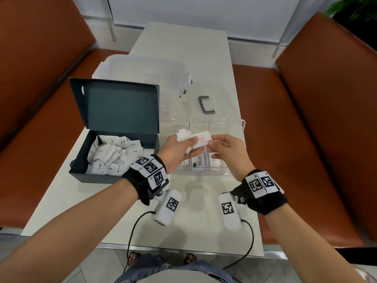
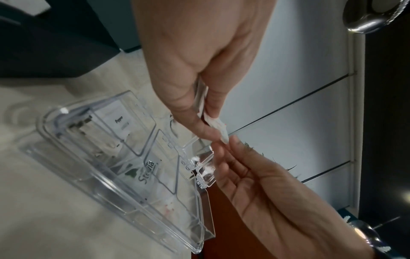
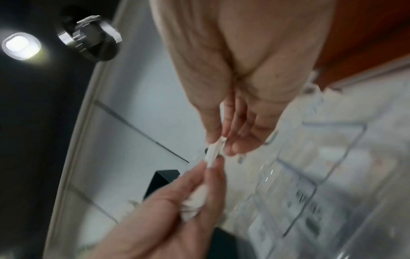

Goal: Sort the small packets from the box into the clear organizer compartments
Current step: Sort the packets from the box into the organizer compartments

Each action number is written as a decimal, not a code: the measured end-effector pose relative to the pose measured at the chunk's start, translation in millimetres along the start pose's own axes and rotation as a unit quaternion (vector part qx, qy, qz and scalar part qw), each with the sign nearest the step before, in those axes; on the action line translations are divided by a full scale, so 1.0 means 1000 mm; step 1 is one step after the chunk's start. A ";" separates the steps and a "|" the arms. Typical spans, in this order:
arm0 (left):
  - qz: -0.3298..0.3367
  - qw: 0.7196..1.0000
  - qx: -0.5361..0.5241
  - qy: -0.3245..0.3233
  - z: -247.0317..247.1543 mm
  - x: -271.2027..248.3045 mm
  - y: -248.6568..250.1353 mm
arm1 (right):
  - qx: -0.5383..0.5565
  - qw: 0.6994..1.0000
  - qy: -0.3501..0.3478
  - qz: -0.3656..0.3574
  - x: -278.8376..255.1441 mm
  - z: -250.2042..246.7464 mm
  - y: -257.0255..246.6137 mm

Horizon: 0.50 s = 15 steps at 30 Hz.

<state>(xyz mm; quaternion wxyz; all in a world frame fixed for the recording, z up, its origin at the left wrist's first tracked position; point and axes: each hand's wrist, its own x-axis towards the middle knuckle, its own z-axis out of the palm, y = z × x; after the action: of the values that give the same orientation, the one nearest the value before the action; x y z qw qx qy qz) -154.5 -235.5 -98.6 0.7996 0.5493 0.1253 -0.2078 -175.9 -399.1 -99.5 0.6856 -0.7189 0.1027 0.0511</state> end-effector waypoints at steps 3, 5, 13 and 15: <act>0.001 1.000 0.009 -0.003 0.004 0.002 -0.003 | 0.131 0.990 0.039 0.037 -0.001 0.008 0.004; -0.002 1.000 0.019 -0.009 0.007 0.003 -0.005 | 0.171 0.982 0.061 0.045 0.000 0.010 0.003; -0.075 0.994 -0.055 -0.056 0.006 -0.001 -0.001 | 0.141 0.988 0.067 0.019 0.007 -0.005 -0.006; -0.099 0.990 -0.073 -0.068 0.006 -0.002 0.000 | 0.125 0.991 0.044 0.020 0.008 -0.009 -0.008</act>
<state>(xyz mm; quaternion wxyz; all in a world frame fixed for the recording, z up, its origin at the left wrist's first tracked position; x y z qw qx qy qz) -156.4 -241.3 -95.7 0.8195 0.4593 0.1393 -0.3132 -167.3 -408.3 -93.3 0.7638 -0.6268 0.1531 0.0195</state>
